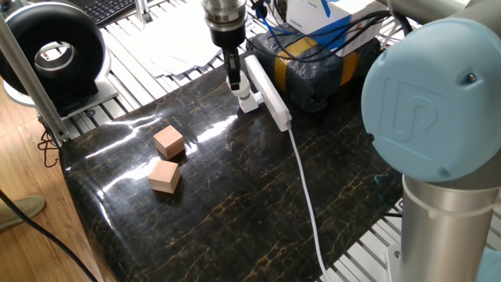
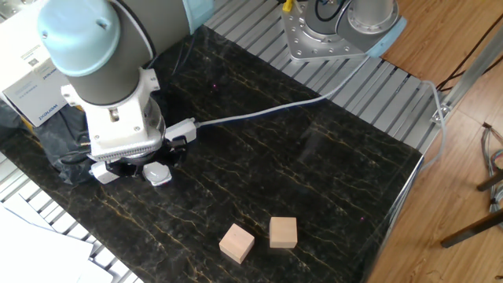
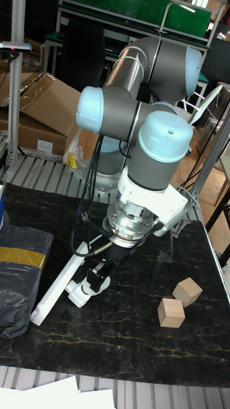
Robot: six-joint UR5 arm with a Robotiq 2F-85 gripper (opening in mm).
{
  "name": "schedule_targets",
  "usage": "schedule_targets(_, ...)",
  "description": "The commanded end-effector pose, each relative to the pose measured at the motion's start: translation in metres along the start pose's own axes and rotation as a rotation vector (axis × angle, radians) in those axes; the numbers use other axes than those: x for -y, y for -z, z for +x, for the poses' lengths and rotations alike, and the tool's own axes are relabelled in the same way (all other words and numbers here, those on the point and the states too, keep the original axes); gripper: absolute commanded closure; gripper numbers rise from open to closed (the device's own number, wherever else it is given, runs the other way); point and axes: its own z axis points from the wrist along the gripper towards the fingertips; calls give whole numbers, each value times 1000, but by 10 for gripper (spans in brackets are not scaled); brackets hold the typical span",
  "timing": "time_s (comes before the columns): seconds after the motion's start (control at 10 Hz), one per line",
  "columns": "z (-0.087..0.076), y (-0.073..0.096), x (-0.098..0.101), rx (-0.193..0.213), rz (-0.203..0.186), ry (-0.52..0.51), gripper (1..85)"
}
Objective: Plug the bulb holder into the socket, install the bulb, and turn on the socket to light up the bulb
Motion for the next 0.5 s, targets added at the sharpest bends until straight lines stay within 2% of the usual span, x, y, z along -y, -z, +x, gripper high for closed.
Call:
schedule_targets(0.0, -1, 1, 1, -7, 24, -104, 760)
schedule_targets(0.2, -4, 9, -6, -30, 22, -122, 770)
schedule_targets(0.4, -3, 10, -6, -24, 19, -129, 770)
